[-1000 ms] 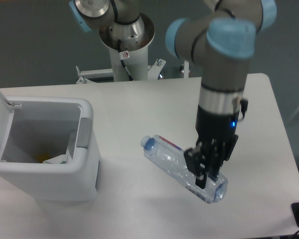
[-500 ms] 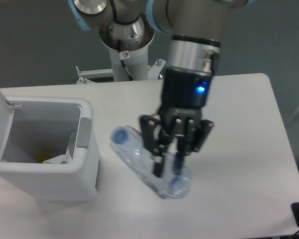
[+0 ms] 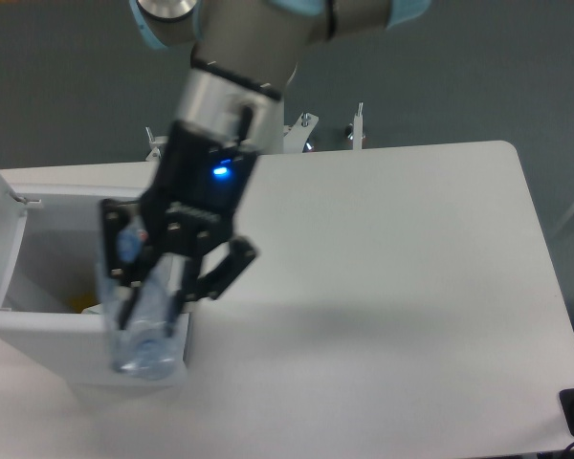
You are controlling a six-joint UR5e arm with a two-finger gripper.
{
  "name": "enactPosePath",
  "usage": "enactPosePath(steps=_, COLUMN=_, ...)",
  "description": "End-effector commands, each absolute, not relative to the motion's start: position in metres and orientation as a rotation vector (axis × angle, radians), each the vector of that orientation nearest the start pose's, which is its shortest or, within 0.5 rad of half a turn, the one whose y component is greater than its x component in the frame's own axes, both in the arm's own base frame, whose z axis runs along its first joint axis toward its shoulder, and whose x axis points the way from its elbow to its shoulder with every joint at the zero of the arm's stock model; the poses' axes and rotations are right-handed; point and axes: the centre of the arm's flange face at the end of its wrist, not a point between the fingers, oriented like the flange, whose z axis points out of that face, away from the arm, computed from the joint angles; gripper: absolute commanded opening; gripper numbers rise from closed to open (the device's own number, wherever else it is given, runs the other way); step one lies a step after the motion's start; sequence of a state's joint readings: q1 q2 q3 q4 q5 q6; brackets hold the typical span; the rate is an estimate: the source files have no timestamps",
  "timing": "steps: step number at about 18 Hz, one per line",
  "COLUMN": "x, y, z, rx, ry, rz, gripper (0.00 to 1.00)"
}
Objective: Place the trash in the trash can
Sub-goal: 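Lift the bottle and carry it over the white bin, then lower the bottle into the bin and open the gripper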
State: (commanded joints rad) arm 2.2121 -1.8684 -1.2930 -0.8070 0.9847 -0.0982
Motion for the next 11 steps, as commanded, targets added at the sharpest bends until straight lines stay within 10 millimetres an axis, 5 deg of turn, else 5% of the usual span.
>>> enactPosePath(steps=6, x=-0.208, y=0.638, z=0.552, rx=-2.246, ry=-0.418, rz=-0.378, gripper=0.58)
enactPosePath(steps=11, x=-0.205, y=0.631, z=0.557, rx=-2.247, ry=-0.423, rz=-0.352, gripper=0.91)
